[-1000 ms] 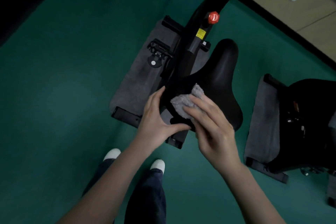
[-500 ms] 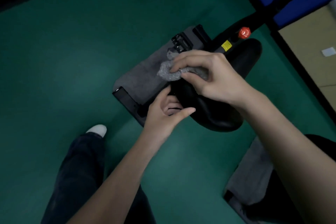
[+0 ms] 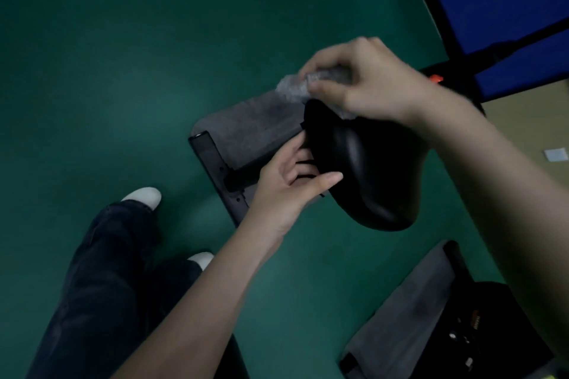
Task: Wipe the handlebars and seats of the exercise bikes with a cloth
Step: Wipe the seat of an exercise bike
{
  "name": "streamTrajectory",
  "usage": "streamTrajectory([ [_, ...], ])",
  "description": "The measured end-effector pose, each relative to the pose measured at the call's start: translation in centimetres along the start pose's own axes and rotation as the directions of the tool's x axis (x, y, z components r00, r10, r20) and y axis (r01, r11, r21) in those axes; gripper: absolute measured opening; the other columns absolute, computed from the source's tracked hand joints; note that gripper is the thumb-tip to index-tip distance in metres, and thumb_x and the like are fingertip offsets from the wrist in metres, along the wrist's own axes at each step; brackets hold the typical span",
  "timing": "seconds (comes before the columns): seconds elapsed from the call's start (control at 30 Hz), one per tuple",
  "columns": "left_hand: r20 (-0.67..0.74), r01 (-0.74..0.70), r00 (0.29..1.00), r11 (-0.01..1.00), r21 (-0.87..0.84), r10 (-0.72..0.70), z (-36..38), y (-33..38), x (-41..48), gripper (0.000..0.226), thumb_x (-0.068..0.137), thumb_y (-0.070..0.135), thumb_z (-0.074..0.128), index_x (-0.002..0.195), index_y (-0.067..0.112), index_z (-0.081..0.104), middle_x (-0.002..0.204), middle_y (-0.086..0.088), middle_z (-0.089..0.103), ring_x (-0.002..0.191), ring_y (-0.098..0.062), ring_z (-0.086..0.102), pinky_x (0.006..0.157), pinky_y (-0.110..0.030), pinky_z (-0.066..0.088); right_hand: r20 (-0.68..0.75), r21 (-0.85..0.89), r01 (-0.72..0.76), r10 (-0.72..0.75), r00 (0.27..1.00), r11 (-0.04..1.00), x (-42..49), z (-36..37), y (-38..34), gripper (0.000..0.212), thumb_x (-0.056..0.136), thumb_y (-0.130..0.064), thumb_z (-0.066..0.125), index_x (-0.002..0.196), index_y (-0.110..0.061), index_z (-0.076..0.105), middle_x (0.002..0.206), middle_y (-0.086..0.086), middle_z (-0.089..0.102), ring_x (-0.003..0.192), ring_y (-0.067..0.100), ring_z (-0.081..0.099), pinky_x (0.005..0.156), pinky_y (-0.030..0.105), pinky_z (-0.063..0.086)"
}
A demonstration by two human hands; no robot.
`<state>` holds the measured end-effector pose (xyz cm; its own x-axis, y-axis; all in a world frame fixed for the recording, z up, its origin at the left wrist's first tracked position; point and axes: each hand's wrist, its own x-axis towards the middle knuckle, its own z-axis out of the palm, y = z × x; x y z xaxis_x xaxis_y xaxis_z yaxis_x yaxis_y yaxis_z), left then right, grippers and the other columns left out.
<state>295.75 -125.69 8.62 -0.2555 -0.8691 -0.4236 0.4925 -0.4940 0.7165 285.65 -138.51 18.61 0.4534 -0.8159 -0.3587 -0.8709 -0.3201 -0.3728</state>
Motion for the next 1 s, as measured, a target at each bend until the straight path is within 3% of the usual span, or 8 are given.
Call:
streamTrajectory([
  [0.1, 0.067, 0.021, 0.998, 1.0, -0.006, -0.02, -0.1, -0.4, -0.2, 0.083, 0.073, -0.007, 0.072, 0.144, 0.017, 0.036, 0.111, -0.012, 0.063, 0.089, -0.012, 0.061, 0.086, -0.025, 0.053, 0.062, 0.074, -0.156, 0.151, 0.987, 0.985, 1.7, -0.2, 0.8, 0.014, 0.086, -0.024, 0.061, 0.095, -0.028, 0.072, 0.093, 0.006, 0.073, 0.092, 0.015, 0.067, 0.073, 0.011, 0.046],
  [0.2, 0.116, 0.054, 0.992, 0.999, 0.0, -0.053, -0.1, -0.8, -0.3, 0.074, 0.073, -0.012, 0.07, 0.138, 0.007, 0.041, 0.114, -0.024, 0.06, 0.09, -0.015, 0.059, 0.087, -0.026, 0.05, 0.062, -0.084, 0.013, -0.008, 0.998, 0.996, 0.4, 0.3, 0.1, 0.02, 0.086, -0.016, 0.059, 0.1, -0.023, 0.072, 0.098, 0.001, 0.071, 0.098, 0.015, 0.064, 0.087, 0.022, 0.047],
  [0.3, 0.111, 0.055, 0.992, 0.998, -0.002, -0.054, 0.0, -1.1, -0.2, 0.062, 0.072, -0.015, 0.069, 0.127, 0.006, 0.05, 0.101, -0.013, 0.063, 0.086, -0.013, 0.059, 0.083, -0.023, 0.05, 0.039, -0.049, 0.227, -0.225, 0.974, 0.973, -2.7, 1.1, -0.3, 0.02, 0.085, -0.003, 0.06, 0.099, -0.011, 0.073, 0.103, 0.003, 0.069, 0.103, 0.018, 0.063, 0.098, 0.034, 0.044],
  [0.5, 0.098, 0.051, 0.994, 0.998, 0.023, -0.053, -0.1, -1.0, -0.1, 0.043, 0.071, -0.012, 0.072, 0.11, -0.001, 0.058, 0.107, -0.021, 0.067, 0.101, -0.036, 0.061, 0.095, -0.039, 0.049, -0.124, 0.003, 0.284, -0.282, 0.952, 0.959, -8.1, 4.0, 0.3, 0.021, 0.084, 0.006, 0.064, 0.101, -0.003, 0.073, 0.114, 0.009, 0.067, 0.122, 0.023, 0.056, 0.114, 0.05, 0.03],
  [0.63, 0.099, 0.022, 0.995, 0.992, 0.125, -0.034, -0.3, -0.5, 0.3, 0.056, 0.067, -0.011, 0.076, 0.114, 0.011, 0.054, 0.1, -0.006, 0.065, 0.089, -0.015, 0.061, 0.085, -0.028, 0.049, -0.158, -0.01, 0.277, -0.275, 0.949, 0.961, -5.9, 3.4, 0.0, 0.019, 0.087, -0.001, 0.061, 0.102, -0.003, 0.072, 0.109, 0.01, 0.068, 0.11, 0.024, 0.061, 0.111, 0.045, 0.035],
  [0.77, 0.12, -0.045, 0.993, 0.941, 0.336, 0.005, -0.9, 0.3, 0.9, 0.099, 0.062, 0.008, 0.086, 0.14, 0.031, 0.029, 0.12, 0.006, 0.055, 0.094, -0.008, 0.061, 0.089, -0.028, 0.051, -0.24, 0.057, 0.099, -0.083, 0.967, 0.993, -2.7, 2.3, -0.1, 0.02, 0.089, -0.01, 0.061, 0.106, -0.01, 0.071, 0.107, 0.004, 0.069, 0.103, 0.015, 0.062, 0.095, 0.023, 0.044],
  [0.9, 0.169, -0.133, 0.984, 0.838, 0.53, 0.049, -1.6, 1.1, 1.5, 0.11, 0.055, 0.034, 0.088, 0.137, 0.053, 0.018, 0.124, 0.029, 0.044, 0.097, 0.001, 0.059, 0.08, -0.013, 0.047, -0.332, 0.278, -0.173, 0.263, 0.906, 0.945, -1.5, 1.9, 0.7, 0.018, 0.088, -0.02, 0.061, 0.103, -0.02, 0.072, 0.096, -0.004, 0.072, 0.096, 0.007, 0.063, 0.085, 0.015, 0.044],
  [1.0, 0.203, -0.166, 0.978, 0.762, 0.626, 0.047, -1.9, 1.8, 1.9, 0.12, 0.053, 0.043, 0.087, 0.143, 0.051, 0.009, 0.132, 0.027, 0.035, 0.099, 0.008, 0.055, 0.078, -0.009, 0.047, -0.392, 0.312, -0.229, 0.345, 0.853, 0.922, -1.9, 2.5, 0.7, 0.02, 0.09, -0.019, 0.06, 0.106, -0.018, 0.071, 0.101, -0.002, 0.071, 0.099, 0.008, 0.061, 0.081, 0.004, 0.037],
])
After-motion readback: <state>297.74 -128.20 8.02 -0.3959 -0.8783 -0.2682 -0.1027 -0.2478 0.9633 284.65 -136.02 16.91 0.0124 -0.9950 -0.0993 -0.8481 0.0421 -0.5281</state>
